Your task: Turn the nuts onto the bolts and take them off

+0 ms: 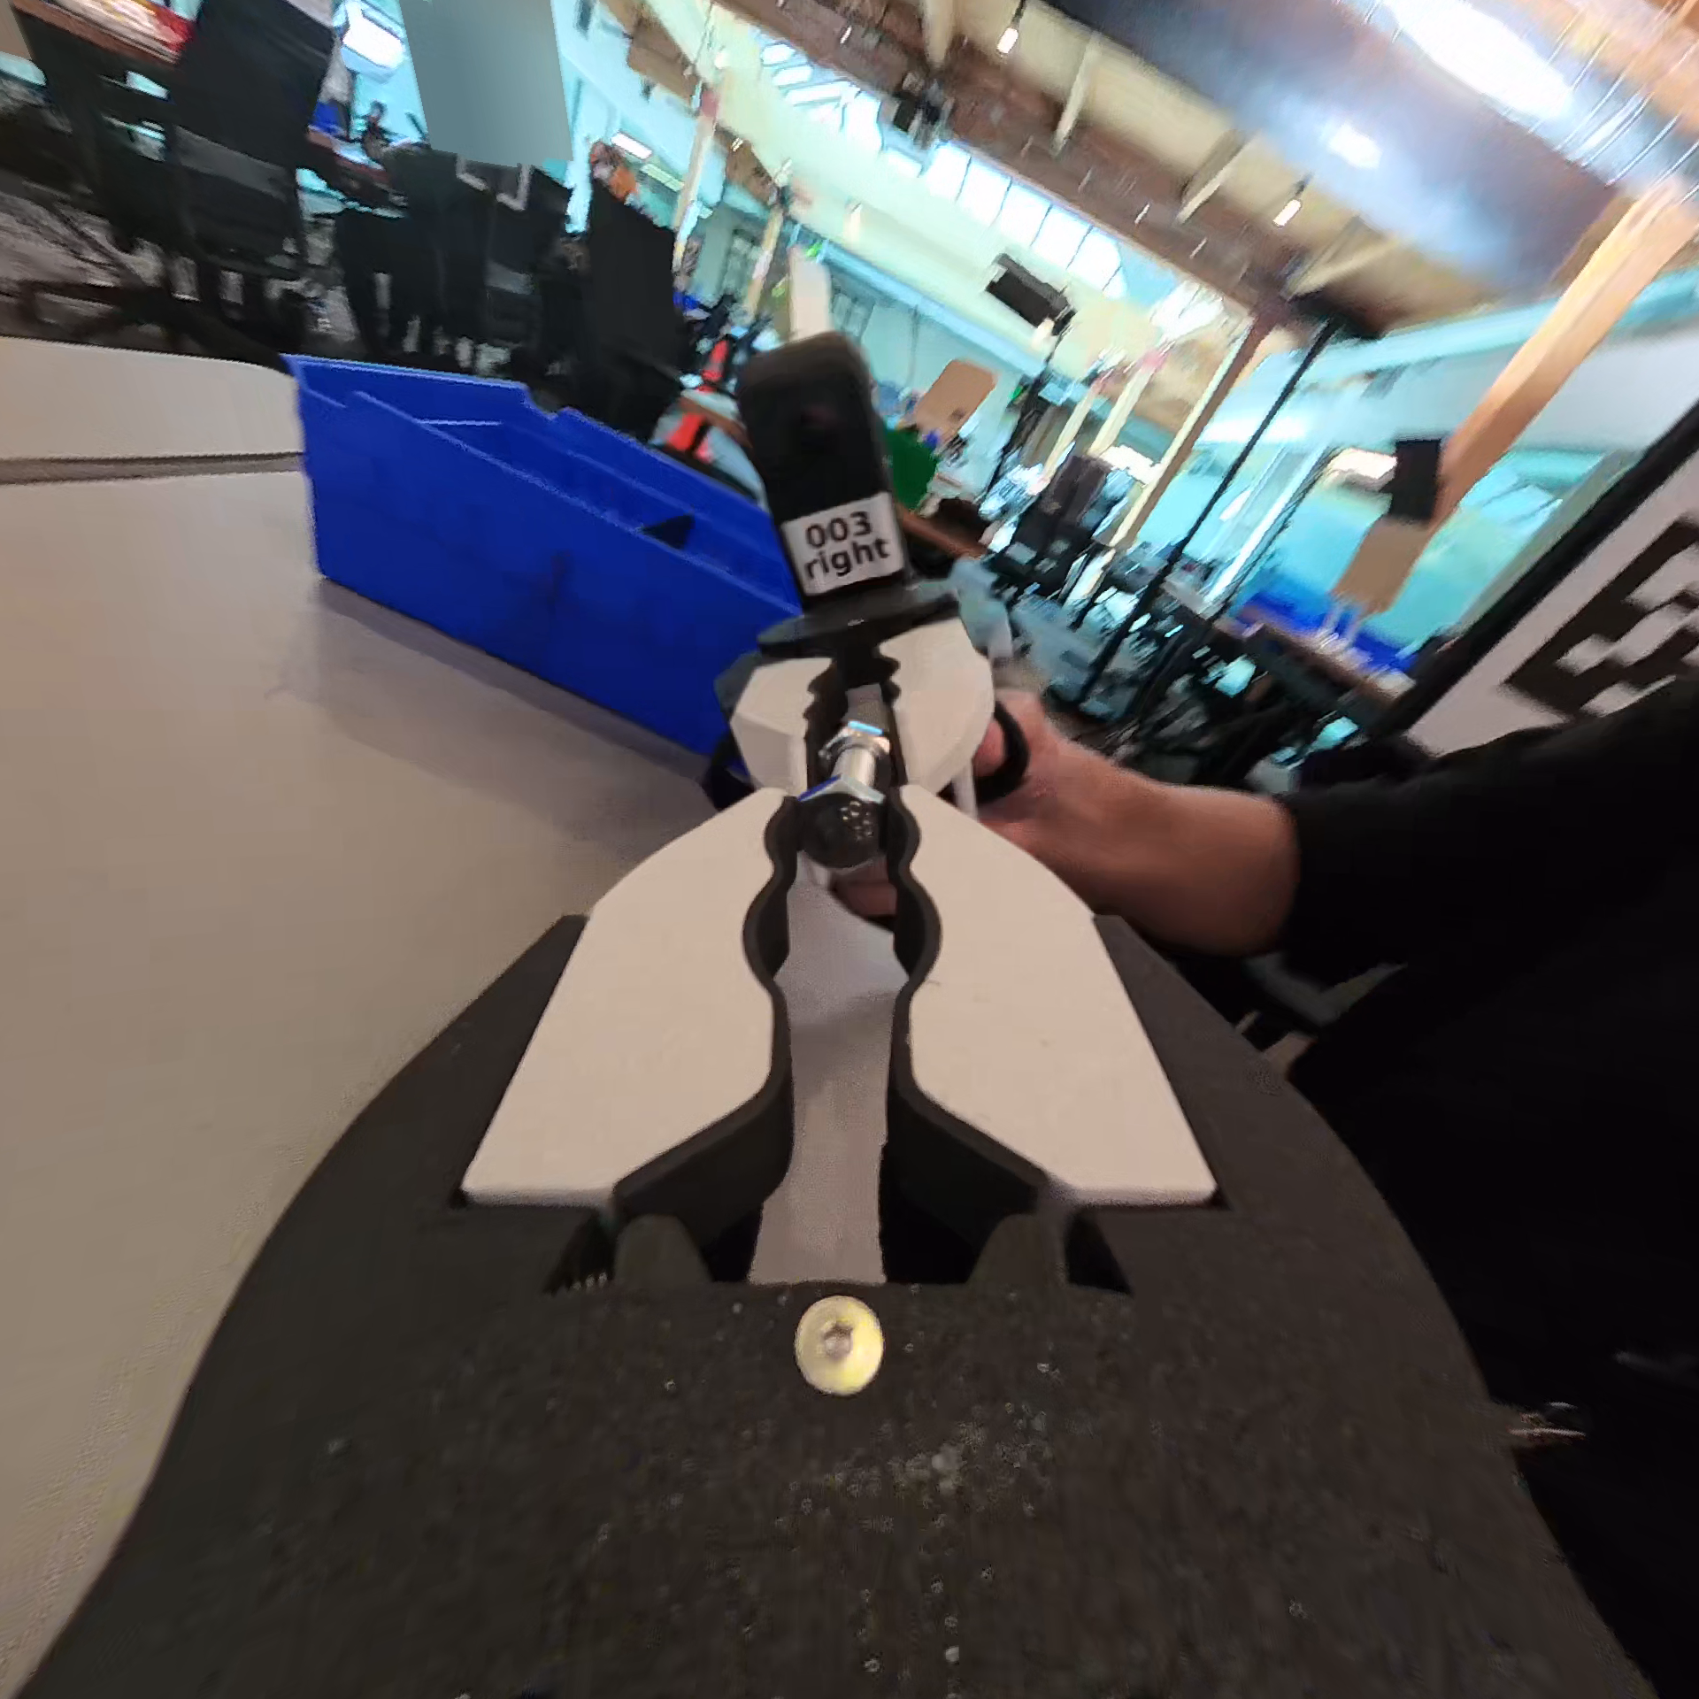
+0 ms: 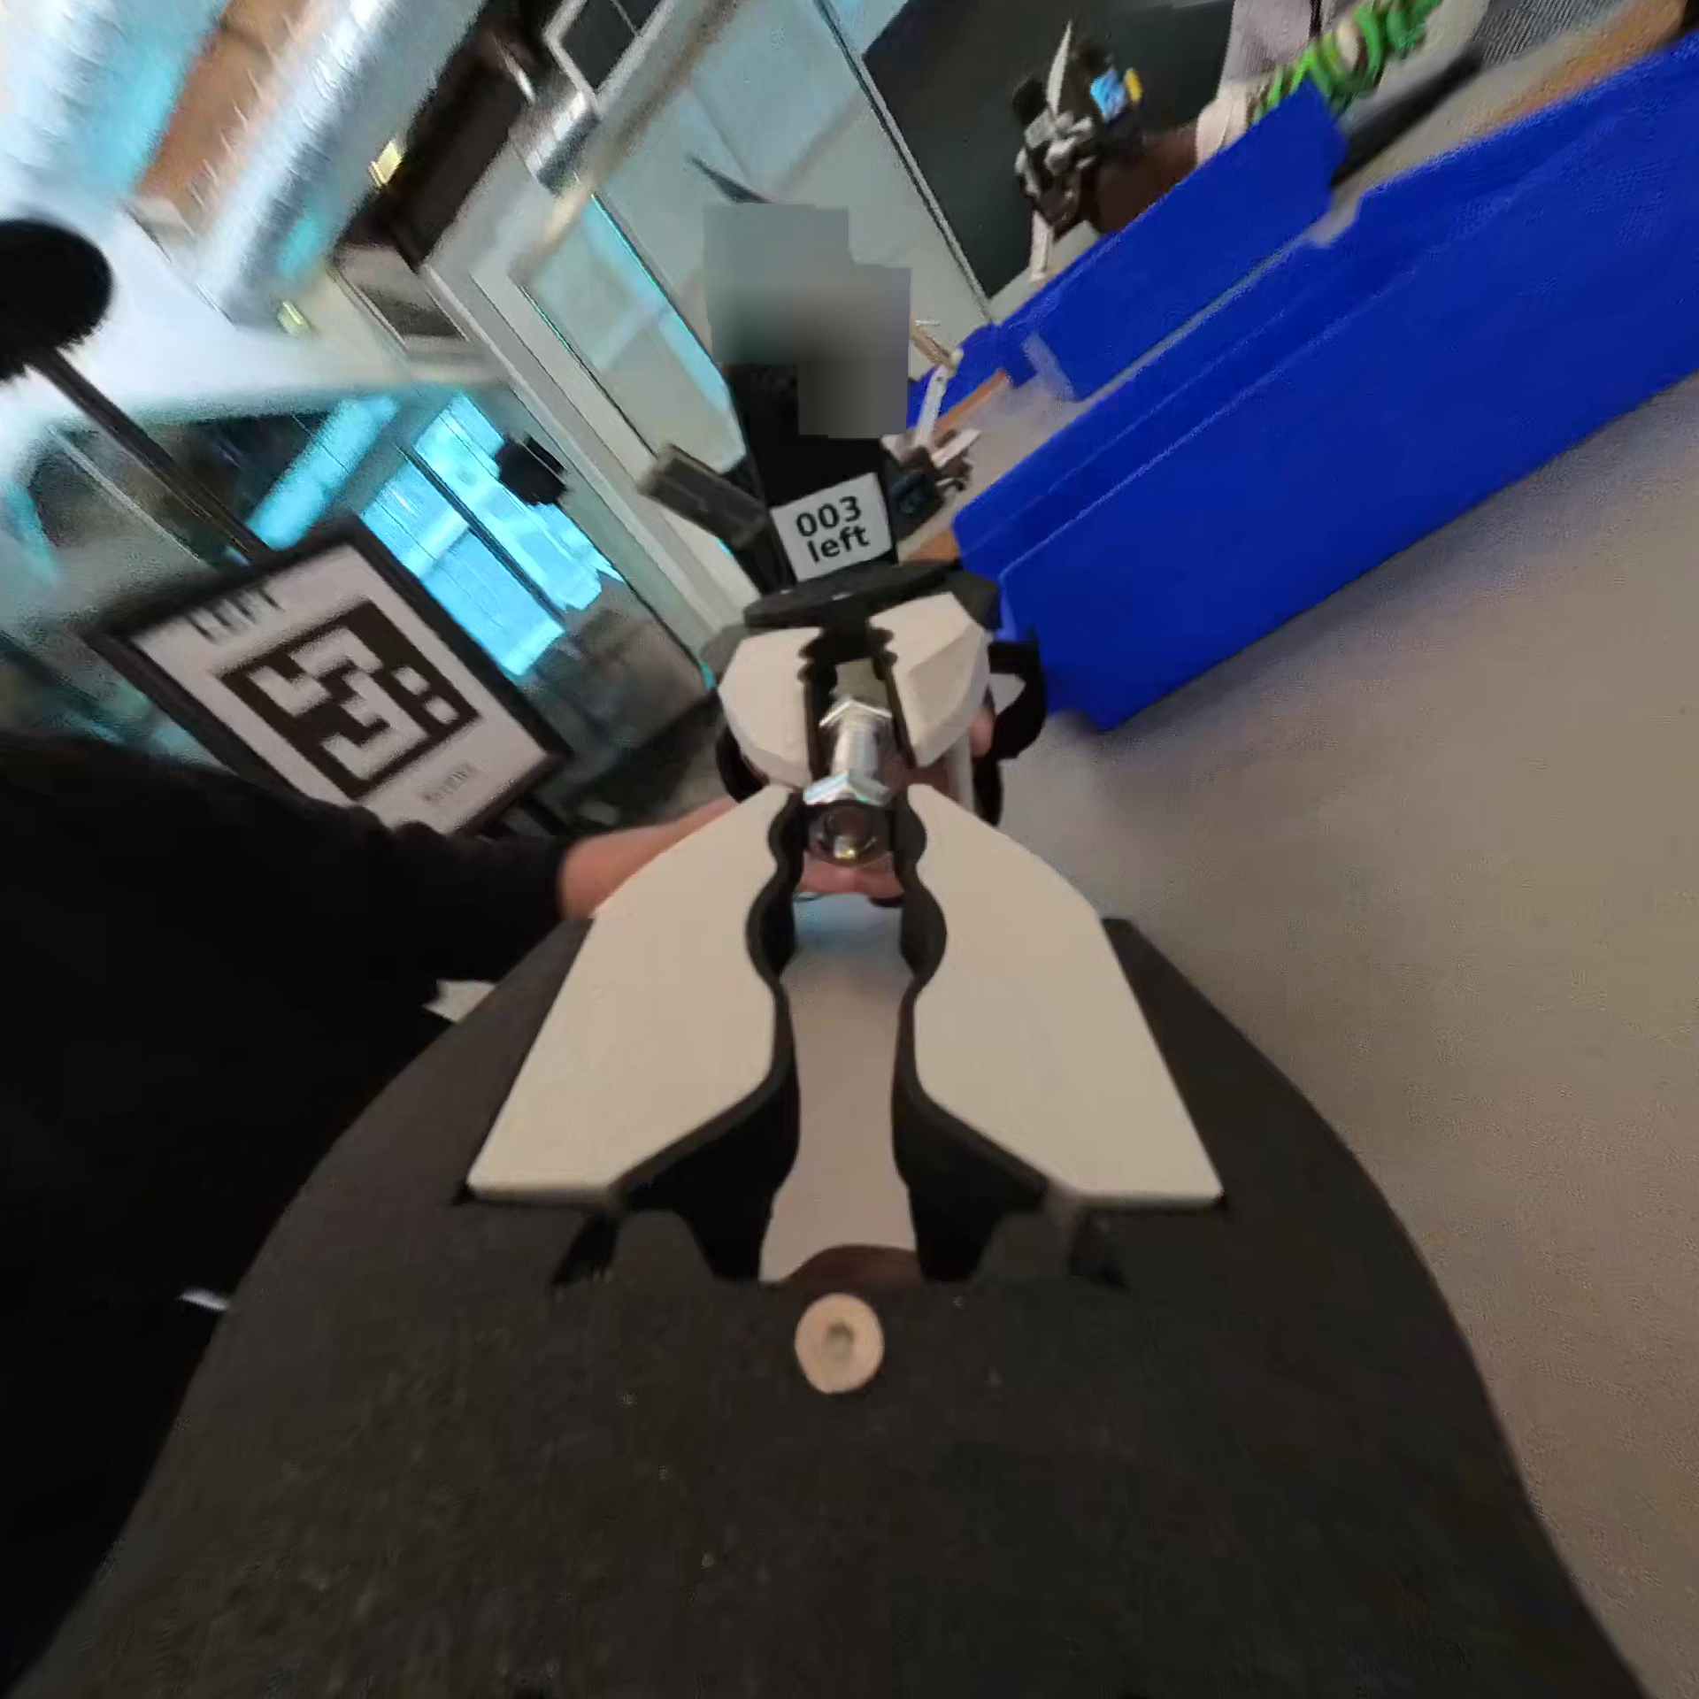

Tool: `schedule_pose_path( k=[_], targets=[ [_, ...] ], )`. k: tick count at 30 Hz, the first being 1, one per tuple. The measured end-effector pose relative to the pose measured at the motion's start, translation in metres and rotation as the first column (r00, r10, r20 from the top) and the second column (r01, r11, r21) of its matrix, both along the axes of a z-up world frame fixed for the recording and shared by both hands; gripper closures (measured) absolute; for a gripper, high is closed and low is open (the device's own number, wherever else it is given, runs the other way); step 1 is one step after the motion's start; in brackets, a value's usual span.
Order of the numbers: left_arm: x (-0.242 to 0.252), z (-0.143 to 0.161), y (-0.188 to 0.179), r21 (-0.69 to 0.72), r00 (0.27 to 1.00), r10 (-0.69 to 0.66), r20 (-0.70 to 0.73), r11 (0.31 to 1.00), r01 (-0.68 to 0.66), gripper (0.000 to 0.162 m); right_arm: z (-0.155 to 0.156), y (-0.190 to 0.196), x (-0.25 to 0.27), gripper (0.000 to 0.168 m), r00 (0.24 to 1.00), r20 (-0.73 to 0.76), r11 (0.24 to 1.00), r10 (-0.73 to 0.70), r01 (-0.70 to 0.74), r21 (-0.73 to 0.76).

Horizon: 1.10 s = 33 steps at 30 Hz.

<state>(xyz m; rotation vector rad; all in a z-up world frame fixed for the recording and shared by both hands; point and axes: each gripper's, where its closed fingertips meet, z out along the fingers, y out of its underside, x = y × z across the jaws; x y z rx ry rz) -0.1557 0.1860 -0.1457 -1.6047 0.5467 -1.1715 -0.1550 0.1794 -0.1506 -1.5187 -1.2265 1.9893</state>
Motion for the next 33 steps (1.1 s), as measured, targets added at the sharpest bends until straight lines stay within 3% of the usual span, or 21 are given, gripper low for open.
schedule_pose_path(
  k=[2,4,6,8,11,13,14,15,20,27,31,33],
  targets=[
    [0.002,0.005,-0.004,-0.030,0.995,-0.051,0.084,0.998,0.054,0.145,0.001,-0.002,0.002,0.150,0.997,-0.045,0.942,-0.056,0.068,0.330],
    [0.005,0.006,-0.008,-0.057,0.987,-0.099,0.127,0.993,0.107,0.145,-0.001,-0.004,0.004,0.150,0.991,-0.097,0.779,-0.090,0.131,0.614],
    [0.007,0.006,-0.009,-0.091,0.977,-0.125,0.170,0.986,0.142,0.145,-0.004,-0.001,0.007,0.150,0.979,-0.161,0.535,-0.123,0.202,0.821],
    [0.009,0.003,-0.009,-0.136,0.966,-0.149,0.209,0.974,0.180,0.145,-0.007,0.001,0.009,0.150,0.967,-0.220,0.224,-0.129,0.244,0.944],
    [0.012,-0.005,-0.008,-0.198,0.962,-0.159,0.220,0.959,0.204,0.145,-0.013,0.007,0.013,0.150,0.955,-0.270,-0.280,-0.123,0.228,0.933],
    [0.015,-0.010,-0.007,-0.261,0.955,-0.167,0.245,0.937,0.231,0.145,-0.015,0.009,0.016,0.151,0.948,-0.308,-0.594,-0.085,0.200,0.779],
    [0.016,-0.013,-0.007,-0.296,0.948,-0.172,0.268,0.922,0.251,0.146,-0.016,0.008,0.018,0.150,0.945,-0.322,-0.695,-0.054,0.196,0.692],
    [0.017,-0.014,-0.006,-0.321,0.941,-0.167,0.295,0.910,0.262,0.145,-0.016,0.008,0.019,0.150,0.943,-0.331,-0.740,-0.036,0.197,0.643],
    [0.019,-0.009,-0.007,-0.383,0.885,-0.160,0.437,0.858,0.344,0.146,-0.007,0.000,0.022,0.150,0.931,-0.364,-0.810,0.014,0.224,0.542],
    [0.018,-0.009,-0.006,-0.375,0.904,-0.150,0.400,0.873,0.311,0.145,-0.009,0.000,0.020,0.150,0.923,-0.386,-0.788,-0.007,0.232,0.570],
    [0.016,-0.005,-0.005,-0.321,0.934,-0.141,0.329,0.913,0.251,0.145,-0.009,0.002,0.018,0.150,0.894,-0.436,-0.590,-0.098,0.301,0.749],
    [0.014,0.001,-0.005,-0.285,0.935,-0.137,0.329,0.929,0.236,0.145,-0.001,-0.004,0.019,0.132,0.869,-0.487,-0.480,-0.093,0.389,0.786]
  ],
)
